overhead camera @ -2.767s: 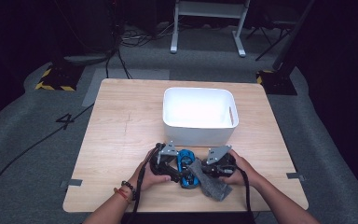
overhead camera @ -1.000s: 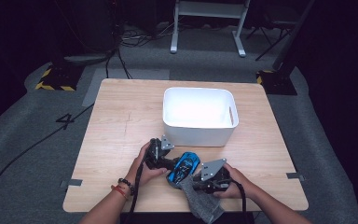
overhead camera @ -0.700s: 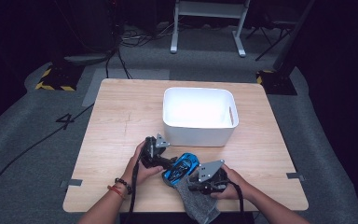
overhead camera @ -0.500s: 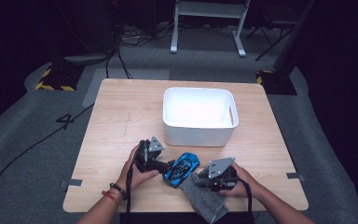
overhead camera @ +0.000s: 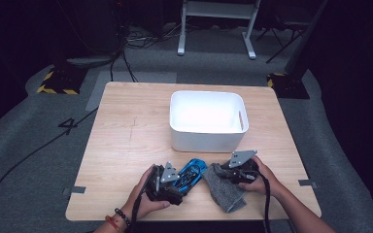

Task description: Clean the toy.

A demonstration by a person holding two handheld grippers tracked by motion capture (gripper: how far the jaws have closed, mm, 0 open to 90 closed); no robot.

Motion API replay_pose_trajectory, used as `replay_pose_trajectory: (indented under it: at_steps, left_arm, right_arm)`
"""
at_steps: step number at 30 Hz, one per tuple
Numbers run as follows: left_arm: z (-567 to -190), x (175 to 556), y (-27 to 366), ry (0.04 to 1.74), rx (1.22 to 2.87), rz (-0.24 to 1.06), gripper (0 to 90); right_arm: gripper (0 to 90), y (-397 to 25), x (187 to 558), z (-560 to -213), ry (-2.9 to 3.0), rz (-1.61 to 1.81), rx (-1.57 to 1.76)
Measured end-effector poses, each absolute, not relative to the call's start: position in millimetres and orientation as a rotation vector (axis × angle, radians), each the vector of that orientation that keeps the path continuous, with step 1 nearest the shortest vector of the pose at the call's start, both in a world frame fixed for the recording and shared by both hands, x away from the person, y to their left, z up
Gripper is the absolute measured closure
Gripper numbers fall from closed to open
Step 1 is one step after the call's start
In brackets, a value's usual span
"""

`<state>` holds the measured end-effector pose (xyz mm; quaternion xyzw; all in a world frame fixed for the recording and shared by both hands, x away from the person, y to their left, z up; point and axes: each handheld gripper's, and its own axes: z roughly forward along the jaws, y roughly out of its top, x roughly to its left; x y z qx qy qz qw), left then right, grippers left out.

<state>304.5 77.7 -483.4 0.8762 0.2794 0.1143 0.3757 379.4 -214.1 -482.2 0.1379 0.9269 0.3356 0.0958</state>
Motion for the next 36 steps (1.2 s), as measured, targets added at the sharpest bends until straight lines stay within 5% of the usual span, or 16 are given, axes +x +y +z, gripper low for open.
replay_pose_trajectory:
  at_steps: [8,22,36]
  left_arm:
    - [-498.5,316.2,73.0,0.725,2.348,0.251,18.1]
    - [-495.9,338.2,89.1,0.305,2.431,0.141,20.9]
    - [-498.4,350.4,94.1,0.457,2.397,0.145,20.8]
  right_arm:
    - [69.1,-222.8,385.2,-479.9,2.703,0.980,0.479]
    - [69.9,-216.6,408.1,-478.9,2.602,0.998,0.654]
    - [76.1,-192.9,387.5,-481.9,2.751,0.953,0.383]
